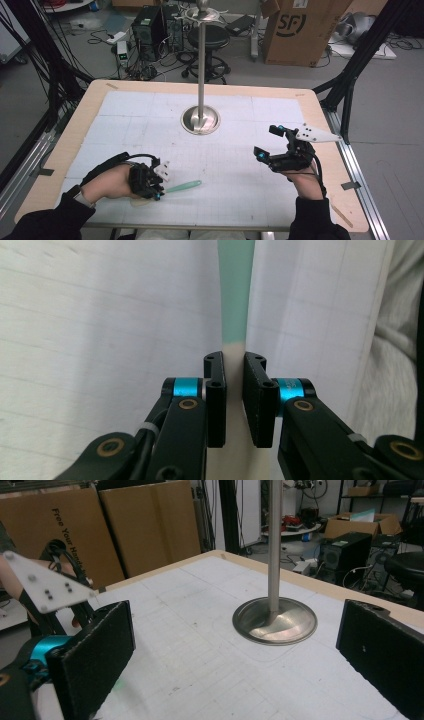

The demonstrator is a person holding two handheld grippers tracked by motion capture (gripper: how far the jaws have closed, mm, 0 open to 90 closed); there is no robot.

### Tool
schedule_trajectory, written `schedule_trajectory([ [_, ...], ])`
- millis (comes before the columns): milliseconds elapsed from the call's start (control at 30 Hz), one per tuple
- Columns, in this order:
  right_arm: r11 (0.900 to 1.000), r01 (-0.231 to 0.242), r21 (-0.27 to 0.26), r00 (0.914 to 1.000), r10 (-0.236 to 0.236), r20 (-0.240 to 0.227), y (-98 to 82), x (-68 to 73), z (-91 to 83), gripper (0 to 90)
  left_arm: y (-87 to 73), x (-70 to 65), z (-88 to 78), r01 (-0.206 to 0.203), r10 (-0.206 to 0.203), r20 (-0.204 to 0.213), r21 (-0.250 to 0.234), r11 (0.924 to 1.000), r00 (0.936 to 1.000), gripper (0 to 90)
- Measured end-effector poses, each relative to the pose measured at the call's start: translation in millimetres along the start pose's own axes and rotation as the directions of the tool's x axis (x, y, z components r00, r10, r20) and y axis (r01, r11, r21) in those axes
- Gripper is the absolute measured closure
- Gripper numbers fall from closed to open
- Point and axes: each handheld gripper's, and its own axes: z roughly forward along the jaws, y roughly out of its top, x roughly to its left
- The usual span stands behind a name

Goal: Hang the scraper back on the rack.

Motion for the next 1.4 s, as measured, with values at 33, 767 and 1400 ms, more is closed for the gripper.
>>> schedule_trajectory([
  [33,1.000,0.001,0.000,1.0000,-0.001,0.001,0.0,0.1,0.1,1.1,-2.1,0.6,-2.9,0.010,-0.010,-0.006,-0.040,0.9992,0.9999,80.6],
  [767,1.000,0.003,-0.003,1.0000,-0.003,0.000,0.4,-0.1,1.3,1.1,-26.8,21.5,-40.7,0.162,-0.234,-0.037,-0.614,0.7725,0.9716,80.6],
  [1400,1.000,-0.024,-0.018,0.9997,0.024,0.004,-3.1,-4.6,-0.8,1.1,12.5,58.3,-87.2,0.177,-0.357,-0.098,-0.729,0.6612,0.9290,80.7],
])
